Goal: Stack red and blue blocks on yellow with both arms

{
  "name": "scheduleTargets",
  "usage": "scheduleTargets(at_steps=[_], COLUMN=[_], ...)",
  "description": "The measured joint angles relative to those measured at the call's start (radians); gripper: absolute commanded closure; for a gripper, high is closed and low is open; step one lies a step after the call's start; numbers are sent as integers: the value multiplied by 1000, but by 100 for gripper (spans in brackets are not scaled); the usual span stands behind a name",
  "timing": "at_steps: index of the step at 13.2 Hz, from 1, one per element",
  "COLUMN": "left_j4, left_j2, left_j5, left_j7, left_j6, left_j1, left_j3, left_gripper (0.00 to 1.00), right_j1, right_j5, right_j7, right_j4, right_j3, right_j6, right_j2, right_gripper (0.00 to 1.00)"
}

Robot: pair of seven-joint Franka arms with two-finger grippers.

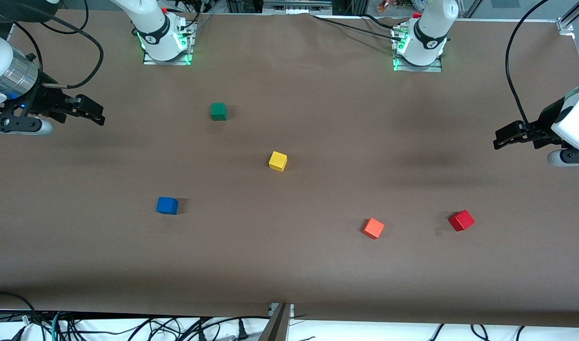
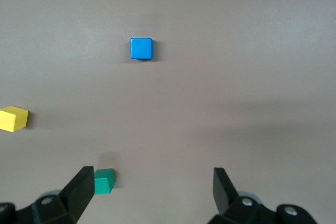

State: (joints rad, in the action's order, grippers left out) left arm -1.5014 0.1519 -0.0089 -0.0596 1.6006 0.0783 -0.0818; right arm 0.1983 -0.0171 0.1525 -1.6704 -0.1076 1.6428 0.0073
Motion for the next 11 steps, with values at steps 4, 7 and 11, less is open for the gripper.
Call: scheduleTargets(at_steps=[4,7,11], left_j4=[0,-1,-1], left_j2=[41,112,223], left_j5=[1,1,7], left_j7=[0,-1,-56], left_j6=[0,32,167], left_j1=[10,55,76], left_j3=[5,9,10], left_gripper=[0,0,0], right_j1=[0,0,0], right_j5=[0,0,0], right_j7=[0,0,0], right_j4=[0,1,2], right_j3=[0,0,0], right_j6=[0,0,1], right_j2=[0,0,0], right_gripper=[0,0,0])
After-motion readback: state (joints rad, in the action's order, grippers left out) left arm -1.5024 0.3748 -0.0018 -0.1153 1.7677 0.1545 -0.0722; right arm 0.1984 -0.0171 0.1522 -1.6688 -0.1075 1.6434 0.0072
